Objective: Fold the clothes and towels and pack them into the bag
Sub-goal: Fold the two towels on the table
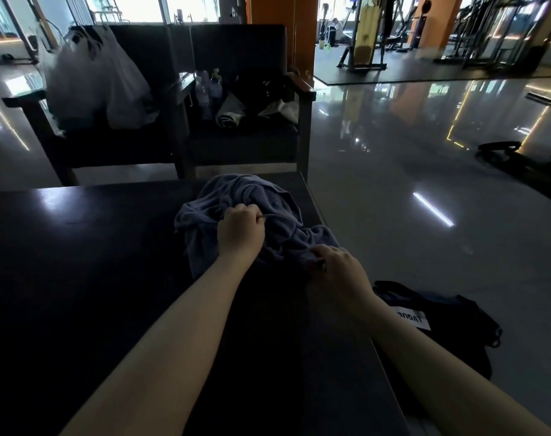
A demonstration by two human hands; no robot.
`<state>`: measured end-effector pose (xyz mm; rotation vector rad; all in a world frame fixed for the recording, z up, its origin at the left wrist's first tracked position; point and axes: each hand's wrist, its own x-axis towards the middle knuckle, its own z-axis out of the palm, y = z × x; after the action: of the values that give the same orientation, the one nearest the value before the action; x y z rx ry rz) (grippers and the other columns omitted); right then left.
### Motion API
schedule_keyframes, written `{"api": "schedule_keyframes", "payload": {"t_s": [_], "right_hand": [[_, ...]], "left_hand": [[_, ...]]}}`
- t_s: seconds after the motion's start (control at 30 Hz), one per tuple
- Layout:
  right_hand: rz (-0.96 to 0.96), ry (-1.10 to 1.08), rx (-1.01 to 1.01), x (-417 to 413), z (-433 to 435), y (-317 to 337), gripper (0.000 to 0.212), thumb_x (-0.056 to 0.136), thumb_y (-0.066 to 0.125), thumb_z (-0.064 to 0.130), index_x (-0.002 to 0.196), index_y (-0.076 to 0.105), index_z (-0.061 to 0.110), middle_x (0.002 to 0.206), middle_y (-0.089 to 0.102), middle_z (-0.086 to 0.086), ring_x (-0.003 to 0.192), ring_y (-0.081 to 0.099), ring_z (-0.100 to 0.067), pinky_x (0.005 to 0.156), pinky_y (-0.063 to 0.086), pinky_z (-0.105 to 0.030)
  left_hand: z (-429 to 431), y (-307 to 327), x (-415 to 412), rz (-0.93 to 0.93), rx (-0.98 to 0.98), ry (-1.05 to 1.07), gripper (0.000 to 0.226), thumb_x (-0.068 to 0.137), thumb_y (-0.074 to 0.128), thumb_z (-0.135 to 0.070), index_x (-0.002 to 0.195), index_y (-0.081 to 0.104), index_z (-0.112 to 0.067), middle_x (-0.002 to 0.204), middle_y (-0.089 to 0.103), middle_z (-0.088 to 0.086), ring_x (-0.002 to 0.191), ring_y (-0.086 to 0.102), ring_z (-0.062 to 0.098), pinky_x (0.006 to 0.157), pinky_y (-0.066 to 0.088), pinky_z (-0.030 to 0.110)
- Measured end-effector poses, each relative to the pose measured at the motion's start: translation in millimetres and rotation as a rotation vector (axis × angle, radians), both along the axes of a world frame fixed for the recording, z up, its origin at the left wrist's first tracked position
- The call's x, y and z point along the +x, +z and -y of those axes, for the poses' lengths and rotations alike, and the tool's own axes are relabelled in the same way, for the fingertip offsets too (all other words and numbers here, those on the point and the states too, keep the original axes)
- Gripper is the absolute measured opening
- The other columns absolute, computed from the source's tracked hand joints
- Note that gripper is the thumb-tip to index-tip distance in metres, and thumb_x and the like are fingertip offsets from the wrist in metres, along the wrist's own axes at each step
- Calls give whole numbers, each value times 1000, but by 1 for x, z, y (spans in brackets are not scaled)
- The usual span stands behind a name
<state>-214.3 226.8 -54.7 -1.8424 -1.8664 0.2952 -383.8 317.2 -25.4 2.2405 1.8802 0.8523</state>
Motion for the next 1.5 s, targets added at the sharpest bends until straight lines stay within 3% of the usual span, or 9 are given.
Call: {"api": "schedule_keyframes", "payload": {"t_s": [0.1, 0.3, 0.57, 0.8, 0.97, 1.13, 1.2, 1.3, 1.5], "right_hand": [[-25, -9, 32, -5, 0, 13, 34, 93, 53, 27, 119, 59, 6, 117, 62, -15, 107, 55, -34, 81, 45, -39], [-59, 0, 62, -25, -4, 30, 39, 92, 54, 23, 129, 50, 13, 129, 55, -10, 113, 54, -30, 83, 46, -36], [-133, 37, -30, -69, -7, 45, 68, 90, 59, 31, 145, 23, 18, 145, 36, -8, 119, 51, -30, 85, 46, -38], [-50, 86, -126, -81, -8, 33, 54, 88, 55, 27, 138, 42, 15, 142, 44, -7, 123, 48, -29, 95, 42, -36], [-102, -5, -24, -74, -8, 38, 47, 81, 47, 7, 125, 58, 20, 126, 59, -4, 107, 56, -25, 74, 47, -33], [-264, -69, 138, -72, -11, 39, 43, 87, 35, 24, 118, 64, 20, 117, 64, -6, 114, 49, -24, 84, 42, -33], [-206, -61, 161, -73, -17, 33, 37, 96, 42, 33, 128, 57, 24, 132, 57, -3, 123, 45, -26, 92, 40, -35], [115, 70, -78, -78, -25, 17, 64, 91, 39, 60, 148, 21, 37, 158, 17, 4, 141, 21, -27, 110, 26, -45], [292, 150, -193, -93, -35, -5, 77, 88, 41, 65, 147, -2, 45, 159, -6, 3, 144, 2, -38, 111, 15, -61]], "left_hand": [[10, 9, -5, 139, -58, -85, 20, 98, 50, -25, 95, 61, -10, 91, 66, 6, 83, 60, 21, 69, 47, 33], [28, 34, -23, 224, -81, -120, 16, 98, 48, -24, 84, 54, -17, 80, 60, -3, 69, 52, 10, 56, 36, 24], [52, 54, -49, 179, -180, -243, 13, 97, 50, -24, 97, 60, -16, 87, 57, -3, 83, 56, 16, 68, 39, 28], [65, 41, -77, -154, -291, -283, 29, 92, 58, -40, 103, 59, -13, 101, 63, 4, 89, 58, 18, 75, 46, 32], [56, 18, -72, 270, -311, -30, 42, 99, 39, -44, 106, 60, -8, 107, 65, 11, 102, 59, 29, 83, 45, 34], [19, 5, -57, 69, -281, 28, 56, 89, 60, -38, 135, 41, -12, 138, 42, 10, 124, 44, 29, 93, 45, 41], [9, 2, -52, -19, -285, 38, 59, 91, 56, -35, 142, 33, -15, 145, 33, 12, 129, 39, 31, 93, 42, 42], [-6, -2, -52, -15, -271, 34, 45, 93, 51, -26, 137, 45, -18, 141, 43, 13, 123, 47, 32, 89, 45, 40], [-18, 5, -68, 184, -387, -145, 31, 95, 54, -27, 121, 62, -11, 121, 60, 5, 114, 54, 23, 90, 43, 28]]}}
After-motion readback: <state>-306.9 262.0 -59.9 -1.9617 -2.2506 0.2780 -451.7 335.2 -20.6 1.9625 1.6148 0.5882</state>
